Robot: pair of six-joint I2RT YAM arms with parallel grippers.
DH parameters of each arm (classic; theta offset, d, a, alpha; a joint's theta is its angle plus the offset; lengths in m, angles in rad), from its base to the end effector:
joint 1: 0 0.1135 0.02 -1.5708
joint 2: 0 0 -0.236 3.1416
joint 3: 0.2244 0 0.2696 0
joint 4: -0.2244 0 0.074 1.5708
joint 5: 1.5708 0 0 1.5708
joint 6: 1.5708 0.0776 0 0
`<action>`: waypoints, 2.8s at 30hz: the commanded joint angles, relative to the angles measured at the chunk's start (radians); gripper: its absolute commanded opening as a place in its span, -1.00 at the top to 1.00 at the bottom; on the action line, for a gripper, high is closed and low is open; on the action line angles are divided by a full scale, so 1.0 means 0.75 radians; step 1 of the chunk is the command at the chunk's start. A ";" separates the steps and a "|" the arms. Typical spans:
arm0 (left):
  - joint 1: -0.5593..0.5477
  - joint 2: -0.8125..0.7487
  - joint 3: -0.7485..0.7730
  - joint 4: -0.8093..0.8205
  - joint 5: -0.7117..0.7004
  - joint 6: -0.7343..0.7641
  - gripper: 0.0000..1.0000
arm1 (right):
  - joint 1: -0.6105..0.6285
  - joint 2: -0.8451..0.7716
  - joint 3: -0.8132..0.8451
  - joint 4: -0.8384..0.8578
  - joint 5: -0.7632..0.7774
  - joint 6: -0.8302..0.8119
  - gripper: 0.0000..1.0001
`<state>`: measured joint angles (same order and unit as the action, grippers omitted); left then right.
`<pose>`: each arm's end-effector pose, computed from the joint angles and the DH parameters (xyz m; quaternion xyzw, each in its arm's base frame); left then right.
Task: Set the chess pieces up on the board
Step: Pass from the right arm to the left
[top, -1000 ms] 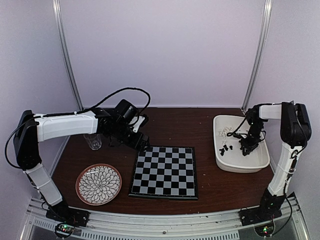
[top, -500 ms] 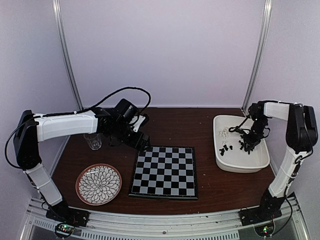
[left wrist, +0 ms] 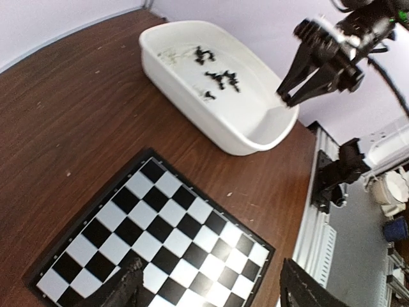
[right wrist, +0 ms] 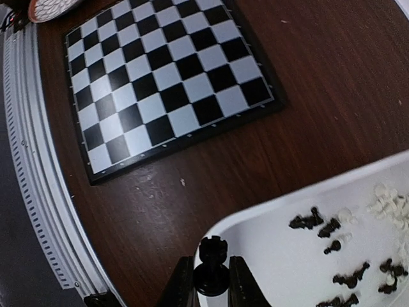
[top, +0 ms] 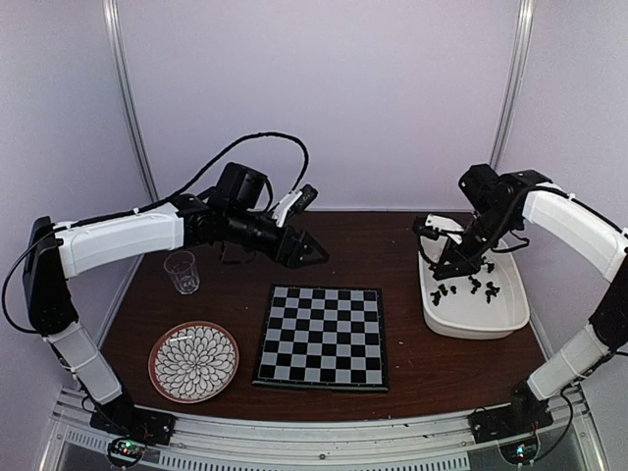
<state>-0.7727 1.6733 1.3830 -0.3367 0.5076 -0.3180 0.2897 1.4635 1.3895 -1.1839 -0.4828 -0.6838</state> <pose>0.2801 -0.3258 0.2473 0.3055 0.8143 -0.4194 0.2602 0.2822 0.1217 0.2527 -0.4816 0.8303 0.2019 0.1946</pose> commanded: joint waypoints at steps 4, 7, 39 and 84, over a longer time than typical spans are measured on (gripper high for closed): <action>-0.006 -0.024 0.004 0.240 0.365 -0.127 -0.37 | 0.297 0.071 0.149 -0.076 -0.265 -0.061 0.77; -0.013 -0.029 -0.072 0.395 0.358 -0.283 -0.35 | 0.378 0.099 0.200 -0.071 -0.290 -0.049 0.76; -0.193 0.225 -0.096 0.931 0.440 -0.663 0.09 | 0.497 0.224 0.350 -0.077 -0.450 0.047 0.76; -0.206 0.212 -0.101 0.818 0.421 -0.623 0.78 | 0.494 0.276 0.344 -0.047 -0.338 0.077 0.71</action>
<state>-0.9226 1.8385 1.2812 0.2642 0.8177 -0.8085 0.6567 1.6707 1.6302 -1.2270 -0.7540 -0.6250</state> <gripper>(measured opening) 0.129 0.169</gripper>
